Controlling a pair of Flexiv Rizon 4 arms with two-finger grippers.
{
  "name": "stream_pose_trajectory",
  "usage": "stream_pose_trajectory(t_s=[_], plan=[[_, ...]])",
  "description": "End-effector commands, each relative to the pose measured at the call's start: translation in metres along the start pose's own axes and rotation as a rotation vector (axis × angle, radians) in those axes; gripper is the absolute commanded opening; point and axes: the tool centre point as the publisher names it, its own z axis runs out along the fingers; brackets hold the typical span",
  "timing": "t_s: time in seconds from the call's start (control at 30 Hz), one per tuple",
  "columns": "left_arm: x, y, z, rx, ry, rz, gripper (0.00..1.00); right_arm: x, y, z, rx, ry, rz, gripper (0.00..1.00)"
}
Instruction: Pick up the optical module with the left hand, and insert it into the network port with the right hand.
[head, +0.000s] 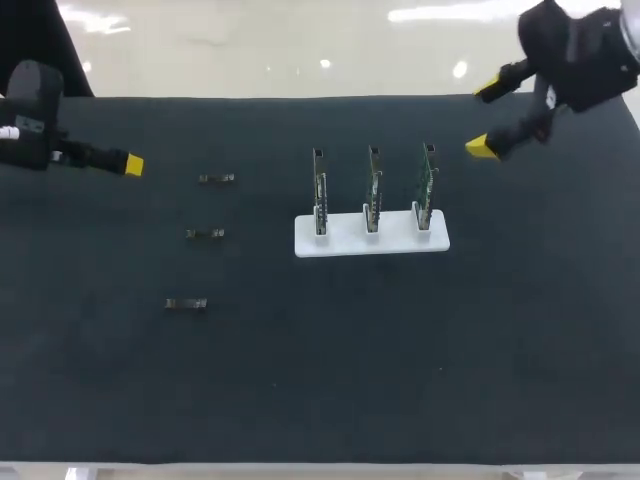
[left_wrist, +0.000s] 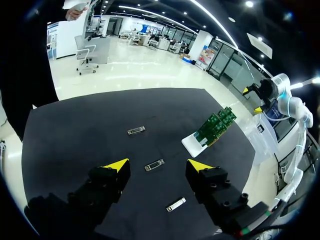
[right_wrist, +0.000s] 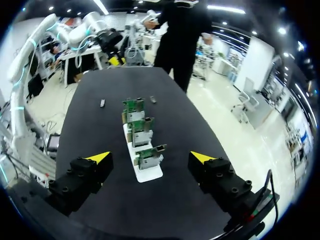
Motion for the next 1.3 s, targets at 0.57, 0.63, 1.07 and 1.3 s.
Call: stream_pose_trajectory(t_s=[0.57,0.63,1.07,1.3], plan=[[0.001,0.001,0.0,0.005,-0.005,0.002,1.0,-0.005,0.021,-0.006,-0.083,0.046,0.023,1.0],[0.001,0.001,0.0,0.005,-0.005,0.002,1.0,-0.005,0.021,-0.006,-0.083,0.046,0.023,1.0],[0.044,-0.005,-0.002,0.068,0.061,0.324,1.0,-0.005,0.021,-0.006,-0.083,0.046,0.023,1.0],[0.073,-0.005,0.007,0.08,0.134,0.591,1.0,-0.005,0.021,-0.006,-0.083,0.046,0.023,1.0]])
